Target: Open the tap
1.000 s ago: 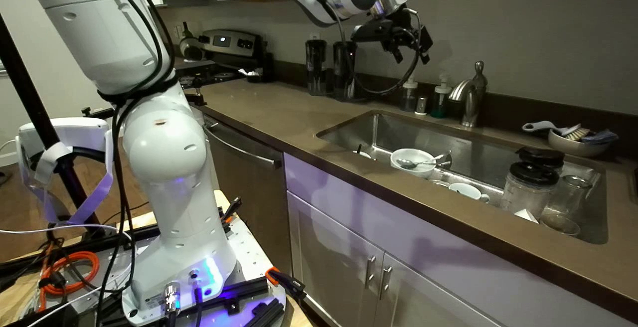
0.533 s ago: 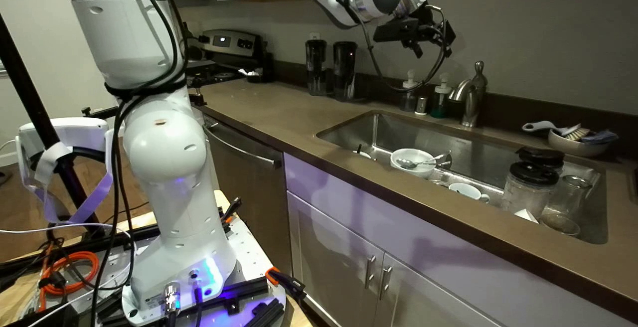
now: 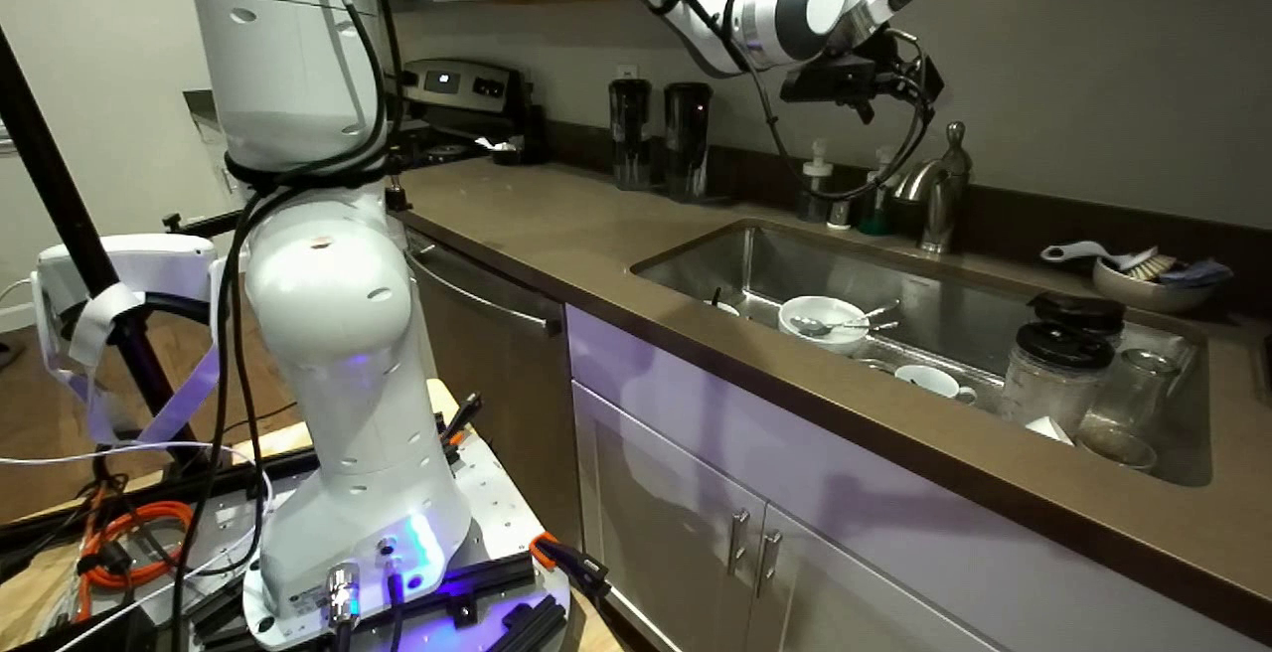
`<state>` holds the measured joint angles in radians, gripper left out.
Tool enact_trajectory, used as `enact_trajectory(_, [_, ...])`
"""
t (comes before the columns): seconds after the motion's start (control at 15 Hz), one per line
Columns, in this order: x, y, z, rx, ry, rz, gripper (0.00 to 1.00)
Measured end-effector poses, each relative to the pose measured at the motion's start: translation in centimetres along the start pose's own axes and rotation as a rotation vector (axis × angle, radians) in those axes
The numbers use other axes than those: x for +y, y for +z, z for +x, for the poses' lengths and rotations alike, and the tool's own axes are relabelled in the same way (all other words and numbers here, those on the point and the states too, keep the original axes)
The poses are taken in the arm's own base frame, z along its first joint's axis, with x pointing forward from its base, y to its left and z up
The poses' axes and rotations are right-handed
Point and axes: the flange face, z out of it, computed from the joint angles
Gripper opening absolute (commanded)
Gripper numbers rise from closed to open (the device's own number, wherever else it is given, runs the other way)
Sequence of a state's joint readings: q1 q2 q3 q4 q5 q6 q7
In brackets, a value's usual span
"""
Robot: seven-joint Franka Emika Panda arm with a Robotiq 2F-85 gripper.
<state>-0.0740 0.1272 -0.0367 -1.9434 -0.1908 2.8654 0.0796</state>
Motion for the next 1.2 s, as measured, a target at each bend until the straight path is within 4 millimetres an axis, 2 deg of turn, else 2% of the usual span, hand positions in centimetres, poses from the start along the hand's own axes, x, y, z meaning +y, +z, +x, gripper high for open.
enact_trajectory(0.27, [0.0,1.5,-0.1,-0.008,0.012,0.018,1.00])
enact_trajectory(0.67, [-0.1,1.6,-0.2,-0.009,0.012,0.017,1.00])
enact_trajectory(0.8, [-1.1,1.8,-0.8,-0.015,0.002,0.008,1.00])
enact_trajectory(1.07, [-4.8,2.4,-3.0,0.020,-0.016,0.006,1.00])
enact_trajectory(1.2, [-5.9,2.4,-3.4,0.052,-0.017,0.005,1.00])
